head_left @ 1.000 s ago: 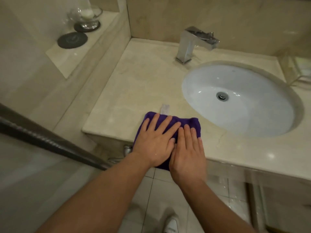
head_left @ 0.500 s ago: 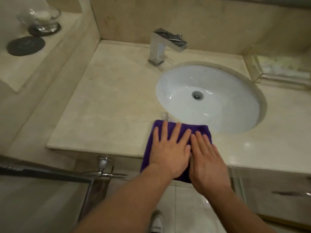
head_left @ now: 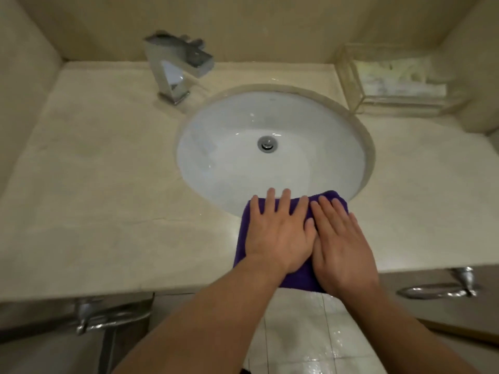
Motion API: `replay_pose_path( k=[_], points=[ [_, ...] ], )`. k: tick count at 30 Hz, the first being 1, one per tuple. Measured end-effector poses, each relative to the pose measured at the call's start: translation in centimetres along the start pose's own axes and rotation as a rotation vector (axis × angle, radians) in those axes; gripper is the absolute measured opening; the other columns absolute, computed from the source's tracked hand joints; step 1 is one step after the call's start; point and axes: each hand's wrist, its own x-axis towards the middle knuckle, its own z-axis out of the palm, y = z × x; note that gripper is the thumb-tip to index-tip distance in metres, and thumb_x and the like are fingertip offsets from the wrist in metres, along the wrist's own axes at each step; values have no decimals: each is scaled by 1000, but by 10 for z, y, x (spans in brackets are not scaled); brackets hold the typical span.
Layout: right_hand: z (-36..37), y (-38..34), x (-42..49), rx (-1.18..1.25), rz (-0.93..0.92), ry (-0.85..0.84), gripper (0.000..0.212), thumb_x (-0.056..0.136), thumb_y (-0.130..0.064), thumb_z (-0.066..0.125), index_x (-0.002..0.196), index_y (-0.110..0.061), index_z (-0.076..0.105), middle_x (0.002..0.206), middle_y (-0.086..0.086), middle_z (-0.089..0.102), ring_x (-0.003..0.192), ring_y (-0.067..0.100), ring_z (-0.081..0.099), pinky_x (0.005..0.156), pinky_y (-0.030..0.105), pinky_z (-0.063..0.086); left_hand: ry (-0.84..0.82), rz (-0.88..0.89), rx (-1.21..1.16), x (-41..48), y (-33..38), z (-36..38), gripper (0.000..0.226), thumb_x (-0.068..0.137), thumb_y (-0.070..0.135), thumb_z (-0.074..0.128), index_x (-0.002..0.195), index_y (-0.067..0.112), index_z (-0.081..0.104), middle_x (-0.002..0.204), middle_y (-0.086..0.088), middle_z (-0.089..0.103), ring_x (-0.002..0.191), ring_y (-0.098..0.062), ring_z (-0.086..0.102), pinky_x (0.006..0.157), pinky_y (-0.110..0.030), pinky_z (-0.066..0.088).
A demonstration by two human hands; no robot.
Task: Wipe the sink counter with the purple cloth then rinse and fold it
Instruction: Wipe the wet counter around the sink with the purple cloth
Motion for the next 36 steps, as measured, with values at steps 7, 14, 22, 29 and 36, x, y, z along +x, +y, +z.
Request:
replay_pose_path(
  k=[7, 14, 22, 29, 36],
  points=[
    [-4, 10, 38, -51, 68, -47, 60, 99, -40, 17, 146, -19, 48, 154, 7, 43, 147, 25, 31, 121, 46, 20, 23, -40, -51, 38, -4, -2, 53, 101, 48, 18, 143, 29, 45, 153, -1, 42, 143, -24, 33, 117, -48, 22],
    [-13, -1, 17, 95, 102, -14, 48, 91, -29, 40, 122, -9, 70, 136, 15, 61, 136, 32, 46, 109, 43, 29, -119, 6, 13, 19, -1, -19, 75, 86, 54, -5, 123, 29, 55, 124, 0, 66, 108, -25, 64, 93, -42, 44],
    [-46, -16, 32, 181, 329, -101, 42, 75, -37, 59, 110, -18, 73, 129, 15, 61, 106, 32, 64, 81, 40, 56, -417, -59, -330, 23, -31, -51, 43, 95, 55, 31, 108, 30, 63, 112, 5, 69, 103, -20, 62, 93, -39, 48],
    [-75, -17, 91, 116, 586, -433, 42, 96, -44, 47, 128, -18, 47, 133, 4, 41, 117, 22, 49, 88, 32, 46, -652, -260, -324, 68, -41, -52, 68, 90, 46, 46, 153, 23, 31, 155, -5, 37, 138, -26, 40, 109, -34, 35],
    [-72, -7, 127, 156, 688, -687, 32, 89, -33, 52, 119, -20, 55, 122, -1, 62, 107, 18, 62, 82, 29, 47, -946, -175, -380, 114, -49, -59, 55, 71, 42, 68, 122, 19, 67, 126, 1, 63, 114, -17, 59, 98, -29, 47]
  ],
)
